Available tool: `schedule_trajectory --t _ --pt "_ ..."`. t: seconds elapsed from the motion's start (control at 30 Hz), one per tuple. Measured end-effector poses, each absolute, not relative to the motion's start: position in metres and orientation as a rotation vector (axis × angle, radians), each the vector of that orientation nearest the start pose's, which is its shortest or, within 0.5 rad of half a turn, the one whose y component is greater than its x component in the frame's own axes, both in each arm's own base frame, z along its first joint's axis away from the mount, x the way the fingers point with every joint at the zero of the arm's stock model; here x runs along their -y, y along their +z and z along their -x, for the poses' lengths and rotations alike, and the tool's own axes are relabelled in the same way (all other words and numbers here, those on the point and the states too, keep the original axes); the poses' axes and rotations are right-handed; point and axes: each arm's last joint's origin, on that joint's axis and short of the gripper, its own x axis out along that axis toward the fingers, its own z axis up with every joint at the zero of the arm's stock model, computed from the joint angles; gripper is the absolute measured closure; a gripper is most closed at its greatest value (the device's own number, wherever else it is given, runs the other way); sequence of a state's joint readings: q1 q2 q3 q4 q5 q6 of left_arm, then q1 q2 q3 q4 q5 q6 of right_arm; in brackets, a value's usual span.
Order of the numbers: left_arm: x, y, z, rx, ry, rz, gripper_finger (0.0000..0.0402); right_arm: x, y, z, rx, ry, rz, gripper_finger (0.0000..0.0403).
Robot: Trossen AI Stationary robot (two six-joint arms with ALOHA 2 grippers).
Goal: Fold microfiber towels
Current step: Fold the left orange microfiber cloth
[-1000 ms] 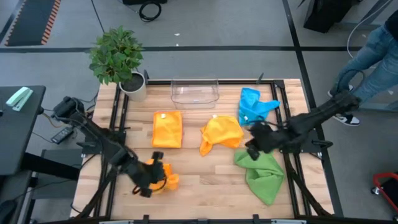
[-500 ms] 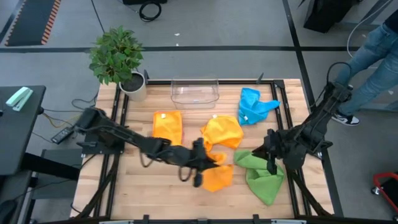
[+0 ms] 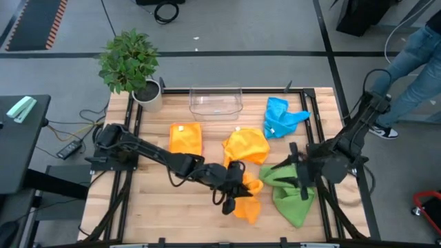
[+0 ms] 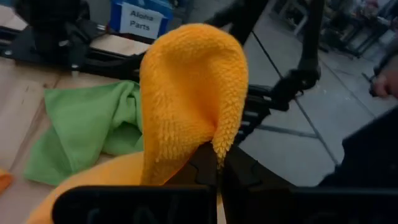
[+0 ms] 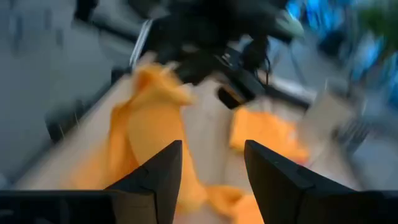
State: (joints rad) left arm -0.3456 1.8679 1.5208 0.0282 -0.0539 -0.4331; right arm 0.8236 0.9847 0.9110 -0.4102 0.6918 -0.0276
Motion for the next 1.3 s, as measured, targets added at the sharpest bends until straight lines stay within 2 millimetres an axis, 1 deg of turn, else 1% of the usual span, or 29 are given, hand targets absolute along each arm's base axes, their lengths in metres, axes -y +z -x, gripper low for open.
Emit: schedule_trajectory --t 0.03,0.07,0.23,0.3,0.43,0.6,0.67,0.7,0.8,0.83,0.9,0.97,1.03,1.1,1.2,1.3 --pt "0.147 0.299 -0.415 -0.366 -0.221 0.371 0.0394 -0.139 0.322 -0.154 -0.340 0.150 0.443 0.0221" --pt "0.147 0.300 -0.415 -0.358 -0.227 0.376 0.0394 -0.142 0.321 -0.158 -0.331 0.158 0.490 0.0222" --pt "0.148 0.301 -0.414 -0.356 -0.235 0.385 0.0390 -0.151 0.313 -0.178 -0.317 0.148 0.582 0.0222" --pt "0.148 0.301 -0.414 -0.361 -0.236 0.397 0.0391 -0.154 0.314 -0.183 -0.282 0.139 0.586 0.0221" --pt "0.147 0.301 -0.414 -0.364 -0.232 0.396 0.0394 -0.155 0.315 -0.191 -0.252 0.129 0.578 0.0222" --pt "0.147 0.301 -0.415 -0.364 -0.230 0.396 0.0384 -0.156 0.311 -0.198 -0.262 0.202 0.563 0.0236" --pt "0.147 0.301 -0.414 -0.365 -0.231 0.396 0.0386 -0.158 0.309 -0.200 -0.263 0.212 0.561 0.0259" --pt "0.147 0.301 -0.414 -0.365 -0.232 0.396 0.0388 -0.158 0.309 -0.200 -0.261 0.213 0.562 0.0279" --pt "0.147 0.301 -0.415 -0.368 -0.225 0.423 0.0390 -0.158 0.312 -0.198 -0.252 0.233 0.532 0.0367" --pt "0.147 0.301 -0.414 -0.370 -0.222 0.435 0.0386 -0.157 0.313 -0.197 -0.248 0.233 0.507 0.0384" --pt "0.147 0.300 -0.414 -0.380 -0.213 0.469 0.0363 -0.153 0.319 -0.194 -0.249 0.219 0.420 0.0390" --pt "0.147 0.299 -0.414 -0.396 -0.205 0.501 0.0327 -0.147 0.328 -0.191 -0.289 0.189 0.291 0.0394" --pt "0.146 0.301 -0.410 -0.432 -0.211 0.522 0.0284 -0.139 0.340 -0.188 -0.371 0.141 0.165 0.0397" --pt "0.143 0.307 -0.403 -0.482 -0.242 0.549 0.0238 -0.130 0.352 -0.188 -0.472 0.072 0.074 0.0398" --pt "0.133 0.320 -0.381 -0.641 -0.255 0.601 0.0181 -0.118 0.370 -0.194 -0.629 -0.017 -0.034 0.0400" --pt "0.129 0.324 -0.351 -0.808 -0.140 0.583 0.0153 -0.109 0.384 -0.212 -0.760 -0.059 -0.167 0.0400"
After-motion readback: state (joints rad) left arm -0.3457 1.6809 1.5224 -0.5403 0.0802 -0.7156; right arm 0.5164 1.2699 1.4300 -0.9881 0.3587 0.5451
